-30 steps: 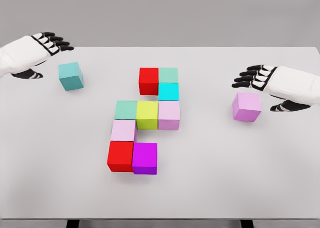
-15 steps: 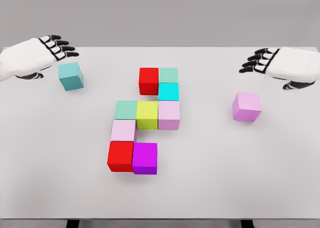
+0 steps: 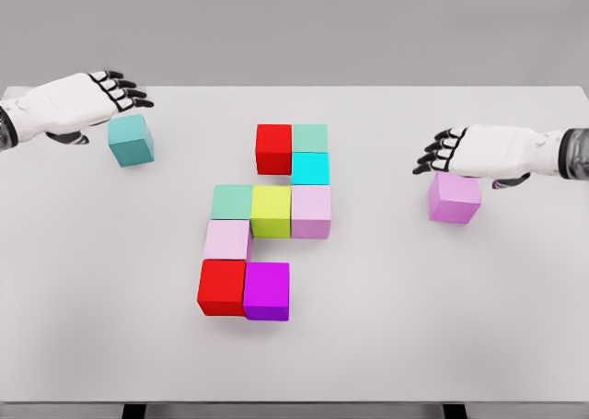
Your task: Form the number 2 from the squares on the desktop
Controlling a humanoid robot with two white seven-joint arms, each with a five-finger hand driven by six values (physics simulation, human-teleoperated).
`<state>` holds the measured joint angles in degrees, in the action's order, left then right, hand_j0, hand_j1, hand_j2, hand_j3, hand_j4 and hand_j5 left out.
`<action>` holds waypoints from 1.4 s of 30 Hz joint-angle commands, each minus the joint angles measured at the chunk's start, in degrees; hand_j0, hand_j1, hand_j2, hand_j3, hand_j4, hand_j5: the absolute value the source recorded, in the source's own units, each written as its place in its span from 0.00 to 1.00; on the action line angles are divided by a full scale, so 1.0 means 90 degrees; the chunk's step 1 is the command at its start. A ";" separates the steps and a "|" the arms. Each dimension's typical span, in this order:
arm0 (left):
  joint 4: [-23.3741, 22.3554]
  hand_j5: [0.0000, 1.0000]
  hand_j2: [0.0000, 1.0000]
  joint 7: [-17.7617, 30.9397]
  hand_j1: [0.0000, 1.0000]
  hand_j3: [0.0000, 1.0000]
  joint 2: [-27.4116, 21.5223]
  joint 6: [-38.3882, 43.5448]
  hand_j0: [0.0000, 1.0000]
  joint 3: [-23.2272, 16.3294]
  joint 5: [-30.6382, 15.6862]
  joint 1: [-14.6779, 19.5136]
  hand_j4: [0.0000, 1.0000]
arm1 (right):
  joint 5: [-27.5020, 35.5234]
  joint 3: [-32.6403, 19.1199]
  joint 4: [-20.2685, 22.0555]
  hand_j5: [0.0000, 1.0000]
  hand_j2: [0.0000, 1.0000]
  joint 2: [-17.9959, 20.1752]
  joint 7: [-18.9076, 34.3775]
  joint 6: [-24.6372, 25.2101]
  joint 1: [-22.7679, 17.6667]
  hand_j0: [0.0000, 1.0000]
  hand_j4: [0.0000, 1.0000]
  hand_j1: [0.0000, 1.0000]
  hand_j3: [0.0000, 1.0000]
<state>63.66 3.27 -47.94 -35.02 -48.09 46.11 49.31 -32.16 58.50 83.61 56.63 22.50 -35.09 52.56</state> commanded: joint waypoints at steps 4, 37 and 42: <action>-0.0306 1.00 1.00 -0.0002 1.00 1.00 0.0141 0.0002 1.00 -0.0272 -0.0026 0.0068 1.00 | -0.0304 0.0111 0.0007 1.00 1.00 -0.0023 0.0029 0.0010 -0.0010 1.00 1.00 1.00 1.00; -0.0833 1.00 1.00 0.0467 1.00 1.00 0.0600 0.0002 1.00 -0.1385 0.0296 0.0938 1.00 | -0.0919 0.0433 0.0104 0.77 0.77 -0.0237 0.0429 0.0010 -0.0059 0.77 0.77 0.77 0.77; -0.1029 1.00 1.00 0.0477 1.00 1.00 0.0727 0.0002 1.00 -0.1385 0.0306 0.1016 1.00 | -0.0919 0.0424 0.0114 0.71 0.71 -0.0237 0.0439 0.0010 -0.0059 0.71 0.71 0.71 0.71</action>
<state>55.28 7.56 -41.81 -35.03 -60.67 48.98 58.45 -40.12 62.29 84.57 54.45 25.88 -34.87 52.03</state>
